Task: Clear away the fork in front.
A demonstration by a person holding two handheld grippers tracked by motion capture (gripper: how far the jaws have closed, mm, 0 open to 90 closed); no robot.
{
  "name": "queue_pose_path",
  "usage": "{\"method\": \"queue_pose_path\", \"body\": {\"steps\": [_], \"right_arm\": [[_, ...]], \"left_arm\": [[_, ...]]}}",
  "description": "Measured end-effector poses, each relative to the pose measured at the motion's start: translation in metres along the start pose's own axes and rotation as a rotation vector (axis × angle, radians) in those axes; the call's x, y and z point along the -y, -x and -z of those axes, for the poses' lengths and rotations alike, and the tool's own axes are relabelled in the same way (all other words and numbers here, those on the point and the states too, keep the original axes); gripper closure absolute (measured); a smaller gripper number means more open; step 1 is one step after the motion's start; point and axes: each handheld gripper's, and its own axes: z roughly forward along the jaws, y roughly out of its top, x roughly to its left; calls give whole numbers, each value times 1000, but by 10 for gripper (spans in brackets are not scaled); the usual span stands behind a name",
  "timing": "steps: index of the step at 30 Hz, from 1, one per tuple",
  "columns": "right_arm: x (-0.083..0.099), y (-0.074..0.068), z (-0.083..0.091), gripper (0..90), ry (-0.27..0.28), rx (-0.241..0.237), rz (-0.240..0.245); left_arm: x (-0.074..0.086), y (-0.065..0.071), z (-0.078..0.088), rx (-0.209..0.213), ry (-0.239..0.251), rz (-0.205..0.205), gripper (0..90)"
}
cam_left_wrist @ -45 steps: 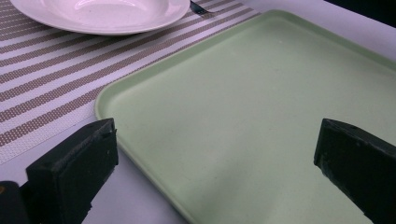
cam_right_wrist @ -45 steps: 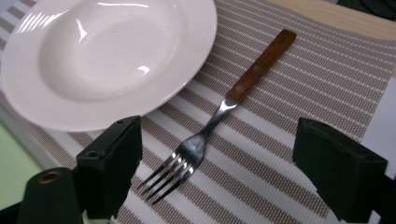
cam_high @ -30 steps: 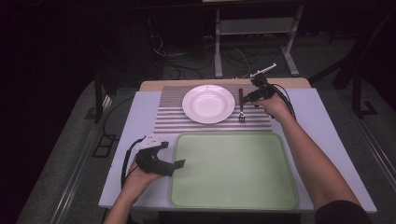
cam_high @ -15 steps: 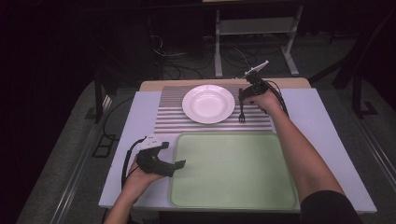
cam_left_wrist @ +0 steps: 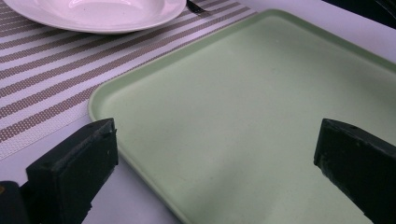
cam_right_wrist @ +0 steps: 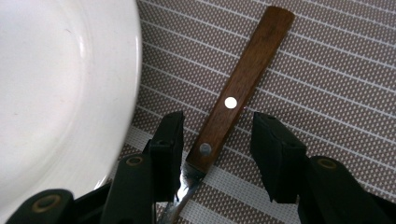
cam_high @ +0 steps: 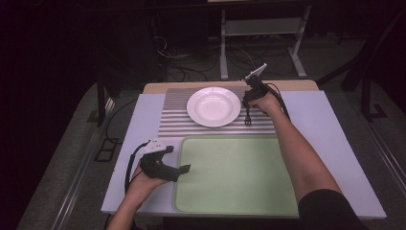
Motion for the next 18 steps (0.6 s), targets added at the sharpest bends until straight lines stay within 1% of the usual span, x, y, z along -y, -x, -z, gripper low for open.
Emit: {"method": "queue_pose_path", "body": {"steps": [4, 7, 12, 16, 17, 18], "right_arm": [[-1, -2, -2, 562, -8, 5, 6], [-2, -4, -3, 590, -13, 28, 17], [-3, -4, -3, 615, -19, 34, 11], [-3, -2, -2, 660, -22, 40, 7], [-3, -2, -2, 683, -24, 43, 9], [-3, -2, -2, 683, -24, 43, 9]], "left_arm": [[0, 0, 0, -1, 1, -1, 0], [0, 0, 0, -1, 0, -2, 0], [0, 1, 0, -1, -1, -2, 0], [0, 1, -1, 0, -2, -3, 0], [0, 1, -1, 0, -3, -2, 0], [0, 1, -1, 0, -3, -2, 0]]}}
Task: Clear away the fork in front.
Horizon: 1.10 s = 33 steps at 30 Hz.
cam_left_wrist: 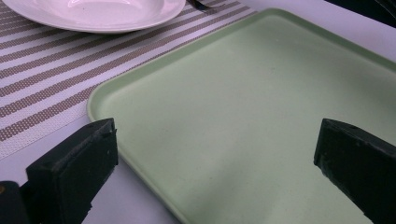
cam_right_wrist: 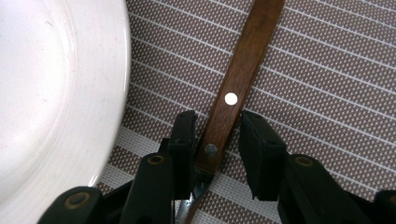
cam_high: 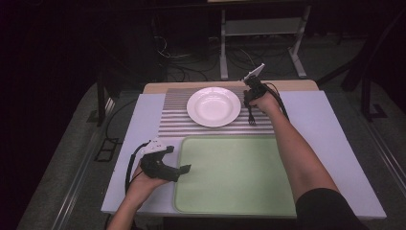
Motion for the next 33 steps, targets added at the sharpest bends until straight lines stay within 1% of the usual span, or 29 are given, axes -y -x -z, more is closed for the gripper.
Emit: {"method": "queue_pose_path", "body": {"steps": [4, 5, 8, 9, 11, 17, 22, 25, 26, 29, 30, 31, 32, 33], "right_arm": [[0, 1, 0, 752, -9, 6, 3], [0, 1, 0, 759, -10, 12, 23], [1, 0, 0, 760, -12, 19, 37], [1, -1, 0, 758, -12, 23, 49], [1, -4, 0, 746, -10, 44, 93], [2, -4, 0, 762, -9, 48, 93], [3, -3, 0, 766, -3, 41, 93], [3, 0, 3, 767, -10, 19, 97], [3, 0, 3, 767, -10, 19, 97], [7, 5, 11, 767, 17, -1, 90], [7, 5, 11, 767, 17, -1, 90], [9, 8, 18, 767, 40, -20, 89], [9, 8, 18, 767, 40, -20, 89], [13, 10, 25, 767, 62, -35, 89]], "left_arm": [[0, 0, 0, -1, 1, 0, 0], [0, 0, 0, -1, 1, -1, 0], [0, 0, 0, -2, 2, 1, 0], [0, 0, 0, -2, 2, 1, 0], [0, 0, 0, -3, 1, 0, 0], [0, 0, 0, -2, 2, 1, 0], [0, 0, 0, -1, 2, 2, 0], [0, -1, 0, -1, 1, 3, 0], [0, -1, 0, -1, 1, 3, 0], [0, -1, 0, -3, 3, 7, 0], [0, -1, 0, -4, 3, 8, 0], [0, -1, 0, -4, 2, 8, 0], [0, -1, 0, -4, 2, 8, 0], [1, -1, -1, -4, 1, 6, 0]]}}
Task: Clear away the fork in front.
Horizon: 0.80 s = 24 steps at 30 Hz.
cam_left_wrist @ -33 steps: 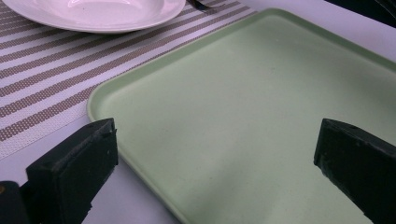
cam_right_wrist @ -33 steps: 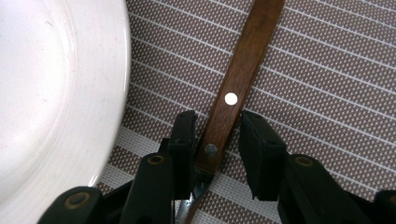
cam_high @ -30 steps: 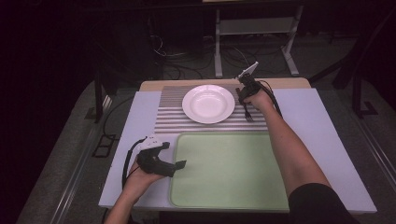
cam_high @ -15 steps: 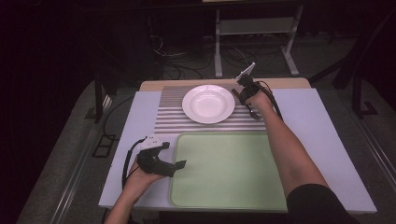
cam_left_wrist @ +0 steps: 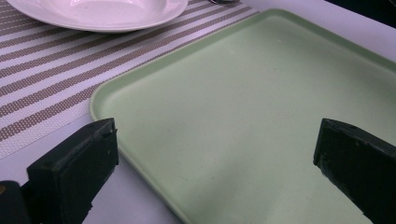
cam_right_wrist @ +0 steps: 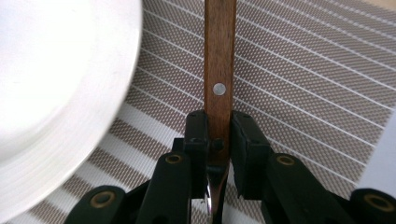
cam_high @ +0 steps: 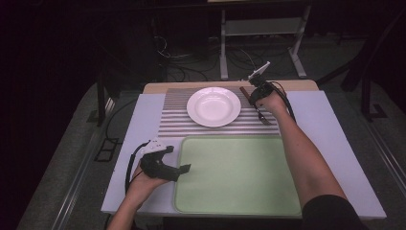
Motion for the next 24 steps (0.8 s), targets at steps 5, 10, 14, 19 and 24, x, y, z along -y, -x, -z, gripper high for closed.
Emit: {"method": "queue_pose_path", "body": {"steps": [5, 10, 14, 19, 24], "right_arm": [[8, 3, 15, 767, 48, -32, -1], [13, 6, 30, 768, 89, -55, 1], [15, 7, 43, 768, 123, -75, 8], [18, 5, 57, 768, 156, -95, 18], [29, 1, 77, 768, 209, -135, 41]], "left_arm": [[0, 0, -1, -1, -2, 2, 0], [0, 0, -1, -4, 0, 5, 0], [0, 0, 0, -4, 0, 6, 0], [0, 0, 0, -3, 2, 7, 0], [0, 1, 0, -3, 2, 6, 0]]}}
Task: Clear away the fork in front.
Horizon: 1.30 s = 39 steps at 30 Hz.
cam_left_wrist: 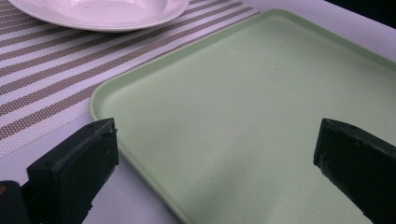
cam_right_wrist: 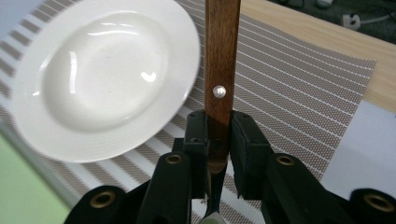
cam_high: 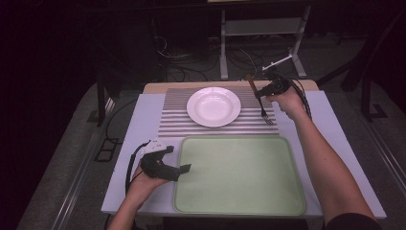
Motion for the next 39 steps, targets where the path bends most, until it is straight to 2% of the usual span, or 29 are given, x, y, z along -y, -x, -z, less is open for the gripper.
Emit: {"method": "queue_pose_path", "body": {"steps": [2, 9, 19, 23, 31, 34, 39], "right_arm": [[9, -5, 12, 768, 31, -26, 18], [32, -18, 35, 767, 88, -82, 51], [82, -46, 67, 767, 153, -170, 112], [94, -53, 72, 767, 157, -183, 121], [125, -64, 80, 766, 199, -241, 130], [137, -68, 81, 766, 201, -268, 133], [152, -72, 82, 766, 198, -287, 143]], "left_arm": [[0, 0, 0, -1, 1, 1, 0], [-1, 1, -1, 1, 1, -1, 0], [-2, 4, -3, 2, 7, -4, 0], [-2, 4, -3, 7, 14, -7, 0], [-3, 5, -5, 3, 13, -12, 0], [-3, 5, -4, 1, 17, -8, 0], [-6, 7, -2, -1, 24, -12, 0]]}}
